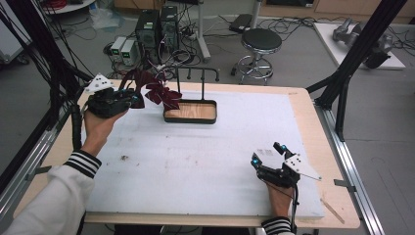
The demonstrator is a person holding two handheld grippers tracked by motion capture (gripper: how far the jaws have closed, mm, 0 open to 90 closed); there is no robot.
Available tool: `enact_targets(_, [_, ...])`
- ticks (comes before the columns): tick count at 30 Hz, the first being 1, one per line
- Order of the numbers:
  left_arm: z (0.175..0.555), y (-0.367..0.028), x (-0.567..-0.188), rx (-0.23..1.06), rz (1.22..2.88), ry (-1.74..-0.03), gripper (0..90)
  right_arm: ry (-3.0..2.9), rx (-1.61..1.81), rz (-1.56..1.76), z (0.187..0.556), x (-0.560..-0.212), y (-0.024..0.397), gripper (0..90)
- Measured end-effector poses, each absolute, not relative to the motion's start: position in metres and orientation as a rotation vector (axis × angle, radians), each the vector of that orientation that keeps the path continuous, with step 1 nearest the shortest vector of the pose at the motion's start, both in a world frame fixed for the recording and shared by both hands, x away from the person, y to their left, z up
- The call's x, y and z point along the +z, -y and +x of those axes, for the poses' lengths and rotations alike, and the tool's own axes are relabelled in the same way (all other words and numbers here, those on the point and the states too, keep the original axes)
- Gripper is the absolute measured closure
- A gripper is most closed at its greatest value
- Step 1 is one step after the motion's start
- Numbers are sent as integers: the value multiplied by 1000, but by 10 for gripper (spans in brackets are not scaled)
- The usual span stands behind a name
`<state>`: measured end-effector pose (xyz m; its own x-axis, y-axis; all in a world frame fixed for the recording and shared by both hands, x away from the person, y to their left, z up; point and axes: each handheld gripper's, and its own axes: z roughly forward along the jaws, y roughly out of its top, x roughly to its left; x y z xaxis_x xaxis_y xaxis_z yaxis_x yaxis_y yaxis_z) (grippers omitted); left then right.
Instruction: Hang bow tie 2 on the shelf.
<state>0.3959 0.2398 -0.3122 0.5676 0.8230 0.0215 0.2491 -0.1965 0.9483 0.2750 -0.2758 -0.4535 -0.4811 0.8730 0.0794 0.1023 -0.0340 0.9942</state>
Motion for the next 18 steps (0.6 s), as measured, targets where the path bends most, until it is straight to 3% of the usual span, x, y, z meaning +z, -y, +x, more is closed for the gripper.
enact_targets(18, [394,-196,-304,644,1754,-770,703,-1618,1581,1042,275,-453,276,80])
